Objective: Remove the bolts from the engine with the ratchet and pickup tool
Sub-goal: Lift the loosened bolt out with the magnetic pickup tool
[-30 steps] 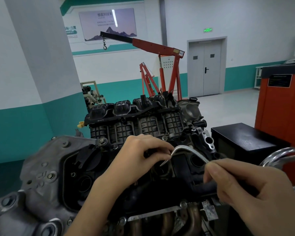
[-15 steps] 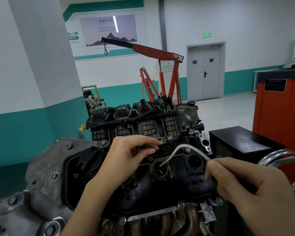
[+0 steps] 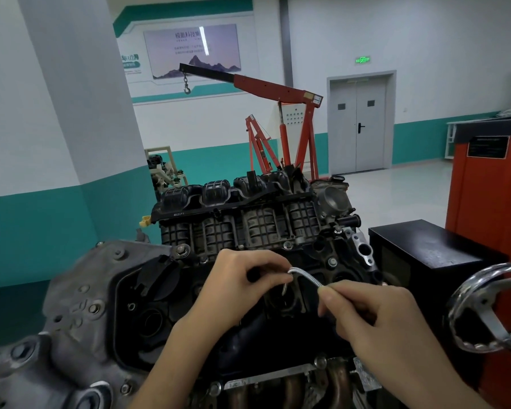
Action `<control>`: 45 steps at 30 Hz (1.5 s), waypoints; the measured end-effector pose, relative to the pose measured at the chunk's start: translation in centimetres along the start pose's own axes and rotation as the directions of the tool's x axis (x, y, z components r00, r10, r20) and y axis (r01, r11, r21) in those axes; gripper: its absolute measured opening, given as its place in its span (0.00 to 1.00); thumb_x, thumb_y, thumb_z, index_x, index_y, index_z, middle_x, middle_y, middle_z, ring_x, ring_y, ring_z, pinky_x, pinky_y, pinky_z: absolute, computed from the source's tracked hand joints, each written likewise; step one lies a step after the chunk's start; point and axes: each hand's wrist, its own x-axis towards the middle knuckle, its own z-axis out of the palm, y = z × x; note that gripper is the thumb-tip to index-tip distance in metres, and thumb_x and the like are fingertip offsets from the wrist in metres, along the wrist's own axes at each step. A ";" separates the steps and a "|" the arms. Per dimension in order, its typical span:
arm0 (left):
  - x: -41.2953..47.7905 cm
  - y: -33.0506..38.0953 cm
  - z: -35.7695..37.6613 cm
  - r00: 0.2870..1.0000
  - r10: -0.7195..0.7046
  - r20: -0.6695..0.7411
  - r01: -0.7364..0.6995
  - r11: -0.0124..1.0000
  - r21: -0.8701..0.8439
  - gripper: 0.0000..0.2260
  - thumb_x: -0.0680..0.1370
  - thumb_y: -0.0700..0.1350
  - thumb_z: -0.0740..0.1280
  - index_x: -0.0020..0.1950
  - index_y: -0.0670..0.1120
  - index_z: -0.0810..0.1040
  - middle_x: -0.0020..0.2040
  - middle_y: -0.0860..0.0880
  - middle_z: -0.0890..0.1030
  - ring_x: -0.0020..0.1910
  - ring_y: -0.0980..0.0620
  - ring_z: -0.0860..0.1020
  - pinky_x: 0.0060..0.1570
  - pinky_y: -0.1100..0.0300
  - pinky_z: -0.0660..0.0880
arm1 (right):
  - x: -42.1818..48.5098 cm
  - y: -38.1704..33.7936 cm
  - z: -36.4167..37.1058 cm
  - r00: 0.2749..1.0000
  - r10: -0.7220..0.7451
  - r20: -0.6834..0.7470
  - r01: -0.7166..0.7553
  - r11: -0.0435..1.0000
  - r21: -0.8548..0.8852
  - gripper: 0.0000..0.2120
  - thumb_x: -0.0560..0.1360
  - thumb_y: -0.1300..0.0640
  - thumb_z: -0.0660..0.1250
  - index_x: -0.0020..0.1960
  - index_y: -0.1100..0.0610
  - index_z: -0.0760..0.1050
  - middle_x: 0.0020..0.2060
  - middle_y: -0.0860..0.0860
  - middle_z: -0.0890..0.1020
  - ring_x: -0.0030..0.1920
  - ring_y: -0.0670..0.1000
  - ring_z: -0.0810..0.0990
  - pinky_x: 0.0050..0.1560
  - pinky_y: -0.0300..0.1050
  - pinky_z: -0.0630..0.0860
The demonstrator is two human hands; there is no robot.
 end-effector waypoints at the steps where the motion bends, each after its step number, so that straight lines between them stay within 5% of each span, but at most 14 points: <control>1: 0.1 -0.1 0.1 1.000 0.003 -0.020 -0.003 1.000 0.009 0.06 0.71 0.42 0.76 0.48 0.45 0.86 0.42 0.54 0.85 0.44 0.63 0.82 0.50 0.68 0.76 | 0.0 0.0 0.1 1.000 -0.003 -0.004 0.003 1.000 0.001 0.15 0.75 0.53 0.65 0.30 0.50 0.75 0.19 0.48 0.70 0.22 0.46 0.68 0.31 0.32 0.65; 20: -0.1 2.0 0.2 0.976 0.178 -0.126 -0.168 0.982 0.089 0.06 0.72 0.44 0.74 0.48 0.46 0.86 0.43 0.55 0.85 0.44 0.62 0.82 0.47 0.66 0.78 | -1.7 -1.8 -1.4 0.996 -0.061 -0.068 0.067 0.994 0.084 0.11 0.72 0.49 0.63 0.34 0.51 0.77 0.18 0.47 0.69 0.20 0.43 0.67 0.25 0.31 0.64; 25: -0.4 1.6 0.7 0.980 0.144 -0.138 -0.137 0.989 0.056 0.06 0.72 0.44 0.73 0.48 0.45 0.85 0.43 0.55 0.85 0.44 0.61 0.82 0.48 0.61 0.78 | -1.6 -1.5 -1.3 0.997 -0.045 -0.062 0.046 0.999 0.027 0.14 0.74 0.55 0.65 0.30 0.51 0.76 0.18 0.47 0.70 0.21 0.44 0.67 0.27 0.33 0.65; 40: -0.6 0.8 0.9 0.967 0.136 -0.217 -0.128 0.991 0.050 0.04 0.73 0.40 0.74 0.47 0.44 0.85 0.42 0.56 0.84 0.43 0.64 0.82 0.46 0.70 0.76 | -0.1 -3.0 -1.3 1.000 -0.029 -0.008 0.029 0.999 -0.045 0.16 0.74 0.51 0.63 0.28 0.50 0.75 0.18 0.46 0.70 0.22 0.45 0.69 0.29 0.34 0.64; 45: -1.0 1.0 1.0 0.968 0.164 -0.190 -0.152 0.985 0.079 0.06 0.73 0.44 0.72 0.48 0.45 0.85 0.43 0.56 0.85 0.43 0.63 0.81 0.46 0.65 0.78 | -1.1 -2.7 -1.0 1.000 0.006 -0.013 -0.006 1.000 0.006 0.14 0.74 0.52 0.64 0.30 0.51 0.76 0.18 0.48 0.71 0.21 0.44 0.68 0.29 0.33 0.65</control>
